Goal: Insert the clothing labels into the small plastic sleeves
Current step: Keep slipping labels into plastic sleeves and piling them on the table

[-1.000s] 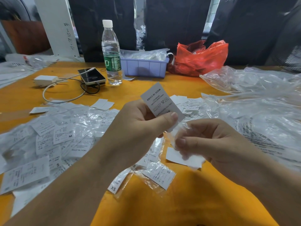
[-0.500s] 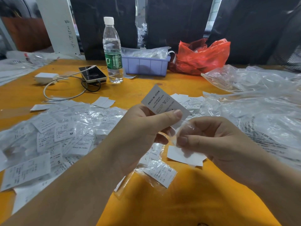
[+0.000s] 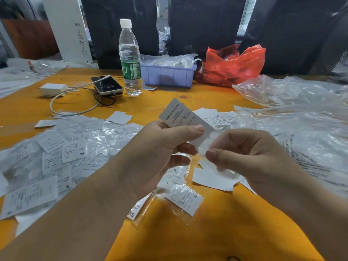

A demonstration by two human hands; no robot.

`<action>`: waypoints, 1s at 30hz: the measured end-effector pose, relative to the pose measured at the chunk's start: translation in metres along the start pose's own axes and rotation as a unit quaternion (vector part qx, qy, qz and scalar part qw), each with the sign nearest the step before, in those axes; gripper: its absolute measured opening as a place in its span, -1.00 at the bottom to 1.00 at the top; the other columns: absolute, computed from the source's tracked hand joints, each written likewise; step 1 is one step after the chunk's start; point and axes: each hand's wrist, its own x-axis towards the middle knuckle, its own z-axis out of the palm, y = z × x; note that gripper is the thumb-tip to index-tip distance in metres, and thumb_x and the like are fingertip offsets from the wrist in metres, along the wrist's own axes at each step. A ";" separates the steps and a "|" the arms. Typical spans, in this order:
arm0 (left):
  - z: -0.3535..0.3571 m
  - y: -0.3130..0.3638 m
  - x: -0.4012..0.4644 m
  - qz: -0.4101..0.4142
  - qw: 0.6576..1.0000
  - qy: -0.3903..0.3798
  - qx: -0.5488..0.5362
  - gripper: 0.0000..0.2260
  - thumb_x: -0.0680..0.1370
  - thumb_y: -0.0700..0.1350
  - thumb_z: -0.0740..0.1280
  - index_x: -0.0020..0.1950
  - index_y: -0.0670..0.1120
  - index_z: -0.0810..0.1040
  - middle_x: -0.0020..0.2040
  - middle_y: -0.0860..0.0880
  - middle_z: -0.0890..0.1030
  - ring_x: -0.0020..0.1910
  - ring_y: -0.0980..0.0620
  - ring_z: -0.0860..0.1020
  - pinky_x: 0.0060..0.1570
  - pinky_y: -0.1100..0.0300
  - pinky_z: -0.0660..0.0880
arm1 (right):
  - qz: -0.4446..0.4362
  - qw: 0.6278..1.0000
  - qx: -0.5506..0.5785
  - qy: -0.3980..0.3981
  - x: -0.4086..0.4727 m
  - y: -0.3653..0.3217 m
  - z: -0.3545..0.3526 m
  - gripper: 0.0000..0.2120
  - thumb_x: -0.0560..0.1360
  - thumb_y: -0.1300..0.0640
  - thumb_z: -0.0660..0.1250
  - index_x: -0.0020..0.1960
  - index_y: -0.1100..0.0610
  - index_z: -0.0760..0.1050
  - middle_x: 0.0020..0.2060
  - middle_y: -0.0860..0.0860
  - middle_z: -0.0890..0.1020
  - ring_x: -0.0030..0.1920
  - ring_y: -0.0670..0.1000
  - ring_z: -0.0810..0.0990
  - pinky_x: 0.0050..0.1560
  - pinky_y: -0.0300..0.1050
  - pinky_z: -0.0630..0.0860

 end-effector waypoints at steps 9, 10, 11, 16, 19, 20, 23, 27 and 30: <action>-0.001 -0.002 0.000 0.010 0.998 0.003 0.060 -0.78 0.31 -0.06 0.46 -0.07 -0.07 0.63 -0.16 -0.07 0.65 -0.28 0.07 0.59 -0.36 0.25 0.51 | -0.022 1.000 -0.017 -0.011 0.000 0.004 0.000 -0.83 0.34 -0.01 0.44 -0.21 0.09 0.64 -0.37 -0.08 0.63 -0.31 -0.16 0.58 -0.24 -0.35 0.46; -0.001 -0.002 0.000 0.010 0.998 0.002 0.062 -0.76 0.31 -0.06 0.46 -0.05 -0.07 0.62 -0.16 -0.07 0.65 -0.28 0.07 0.59 -0.35 0.25 0.51 | -0.020 1.000 -0.015 -0.010 0.000 0.004 0.000 -0.85 0.35 0.01 0.44 -0.21 0.10 0.64 -0.38 -0.08 0.62 -0.31 -0.16 0.57 -0.25 -0.34 0.47; -0.001 -0.001 -0.001 0.011 0.998 -0.001 0.060 -0.75 0.31 -0.07 0.46 -0.05 -0.08 0.61 -0.16 -0.08 0.65 -0.28 0.07 0.59 -0.36 0.25 0.51 | -0.019 1.000 -0.015 -0.008 0.000 0.004 0.000 -0.85 0.34 0.02 0.44 -0.21 0.11 0.64 -0.38 -0.07 0.62 -0.31 -0.15 0.57 -0.25 -0.32 0.47; -0.001 0.002 -0.001 0.012 0.999 -0.019 0.039 -0.79 0.31 -0.10 0.44 -0.08 -0.08 0.60 -0.21 -0.06 0.64 -0.29 0.07 0.58 -0.36 0.27 0.50 | -0.014 1.000 -0.017 0.003 0.000 0.003 -0.001 -0.78 0.33 -0.01 0.48 -0.22 0.15 0.64 -0.39 -0.03 0.62 -0.32 -0.11 0.56 -0.26 -0.28 0.48; -0.001 0.002 0.000 0.015 0.998 -0.015 0.058 -0.80 0.30 -0.09 0.43 -0.10 -0.05 0.60 -0.23 -0.04 0.66 -0.28 0.07 0.60 -0.29 0.24 0.50 | -0.014 0.999 -0.030 0.008 0.000 0.003 -0.001 -0.78 0.31 -0.03 0.43 -0.22 0.12 0.64 -0.39 -0.05 0.61 -0.31 -0.12 0.58 -0.23 -0.27 0.49; 0.000 0.001 0.000 0.016 0.998 -0.011 0.061 -0.80 0.29 -0.08 0.43 -0.11 -0.04 0.59 -0.24 -0.03 0.67 -0.28 0.07 0.60 -0.27 0.23 0.50 | -0.015 0.999 -0.037 0.007 0.000 0.003 -0.001 -0.79 0.32 -0.03 0.45 -0.22 0.12 0.64 -0.39 -0.05 0.61 -0.31 -0.12 0.58 -0.22 -0.26 0.49; 0.000 0.001 0.000 0.025 0.996 0.006 0.089 -0.77 0.28 -0.06 0.43 -0.09 -0.05 0.59 -0.24 -0.02 0.67 -0.28 0.08 0.60 -0.21 0.18 0.46 | -0.016 0.999 -0.049 0.007 0.000 0.004 -0.001 -0.77 0.35 -0.03 0.53 -0.22 0.13 0.63 -0.37 0.00 0.61 -0.30 -0.09 0.57 -0.24 -0.19 0.48; -0.001 0.001 -0.001 0.036 0.991 0.012 0.125 -0.73 0.29 -0.04 0.43 -0.05 -0.08 0.60 -0.21 -0.05 0.68 -0.28 0.09 0.59 -0.22 0.17 0.45 | -0.010 0.999 -0.050 -0.013 -0.001 0.004 -0.001 -0.81 0.35 -0.01 0.43 -0.23 0.12 0.63 -0.36 0.00 0.59 -0.28 -0.05 0.55 -0.20 -0.08 0.43; -0.001 0.001 -0.003 0.050 0.988 0.004 0.149 -0.76 0.31 -0.05 0.42 -0.06 -0.08 0.60 -0.21 -0.07 0.69 -0.30 0.09 0.59 -0.26 0.18 0.46 | -0.011 0.999 -0.020 -0.040 -0.001 0.001 -0.001 -0.81 0.35 0.05 0.44 -0.25 0.19 0.61 -0.41 0.01 0.55 -0.34 -0.07 0.51 -0.27 -0.22 0.43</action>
